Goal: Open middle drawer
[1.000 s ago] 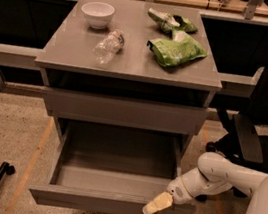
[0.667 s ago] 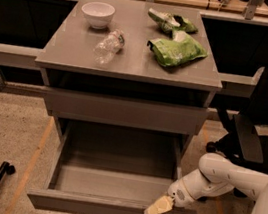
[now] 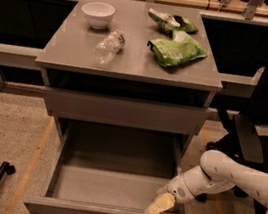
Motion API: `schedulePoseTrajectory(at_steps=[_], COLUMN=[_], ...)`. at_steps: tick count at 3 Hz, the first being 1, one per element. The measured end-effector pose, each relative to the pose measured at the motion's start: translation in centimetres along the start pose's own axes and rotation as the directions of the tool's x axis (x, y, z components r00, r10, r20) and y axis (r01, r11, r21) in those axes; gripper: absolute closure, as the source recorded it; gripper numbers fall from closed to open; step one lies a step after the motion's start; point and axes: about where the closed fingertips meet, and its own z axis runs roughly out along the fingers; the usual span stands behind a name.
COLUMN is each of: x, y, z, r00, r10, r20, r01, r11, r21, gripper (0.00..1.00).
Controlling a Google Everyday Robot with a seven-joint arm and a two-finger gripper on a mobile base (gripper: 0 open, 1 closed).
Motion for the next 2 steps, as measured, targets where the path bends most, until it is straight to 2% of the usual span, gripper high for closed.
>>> schedulePoseTrajectory(at_steps=[1,2], x=[-2.23,-2.63], y=[-0.06,-0.03], z=[-1.56,-1.7], r00=[0.992,0.989], r10=[-0.118,-0.142], r20=[0.045,0.051], r01=[0.115,0.138], r11=[0.991,0.9874], r21=[0.068,0.078], gripper=[0.0,0.0])
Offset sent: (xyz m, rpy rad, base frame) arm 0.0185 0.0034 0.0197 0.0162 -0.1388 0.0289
